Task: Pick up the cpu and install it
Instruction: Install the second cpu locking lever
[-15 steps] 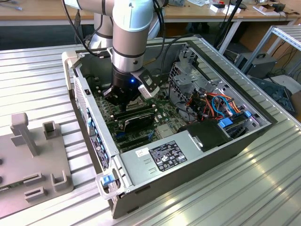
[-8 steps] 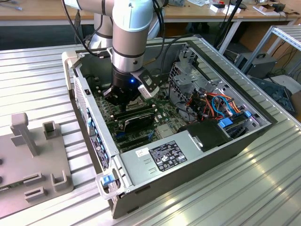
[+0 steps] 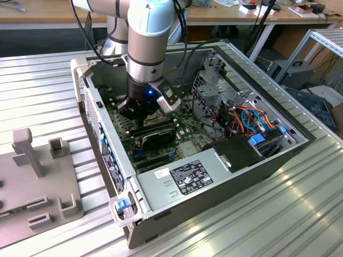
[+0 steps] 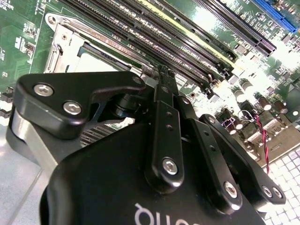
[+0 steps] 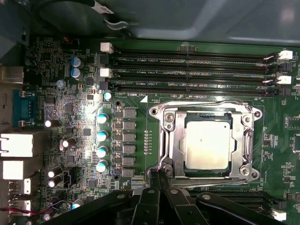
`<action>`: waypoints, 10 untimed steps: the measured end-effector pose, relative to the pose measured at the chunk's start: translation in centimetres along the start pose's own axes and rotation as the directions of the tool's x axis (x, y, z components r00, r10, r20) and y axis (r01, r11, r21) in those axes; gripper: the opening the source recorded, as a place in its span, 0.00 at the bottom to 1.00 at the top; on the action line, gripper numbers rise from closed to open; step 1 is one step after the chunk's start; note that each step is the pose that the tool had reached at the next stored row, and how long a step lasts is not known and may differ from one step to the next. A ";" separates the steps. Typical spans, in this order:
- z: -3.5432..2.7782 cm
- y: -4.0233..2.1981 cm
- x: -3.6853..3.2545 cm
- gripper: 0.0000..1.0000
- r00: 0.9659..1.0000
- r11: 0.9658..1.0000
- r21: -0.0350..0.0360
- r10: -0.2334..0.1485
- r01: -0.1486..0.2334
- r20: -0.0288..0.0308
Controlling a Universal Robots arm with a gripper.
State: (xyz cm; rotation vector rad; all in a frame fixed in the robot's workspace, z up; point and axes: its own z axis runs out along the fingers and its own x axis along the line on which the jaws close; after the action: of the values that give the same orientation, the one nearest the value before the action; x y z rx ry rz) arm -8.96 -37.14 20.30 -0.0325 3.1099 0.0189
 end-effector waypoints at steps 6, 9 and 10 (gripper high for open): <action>0.04 0.05 0.01 0.11 1.000 1.000 0.000 0.000 0.000 0.000; 0.03 0.07 0.02 0.11 1.000 1.000 0.000 0.000 0.000 0.000; 0.03 0.07 0.02 0.11 1.000 1.000 0.000 0.000 0.000 0.000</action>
State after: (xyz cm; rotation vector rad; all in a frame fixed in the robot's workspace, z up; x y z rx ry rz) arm -8.98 -37.07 20.27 -0.0326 3.1098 0.0186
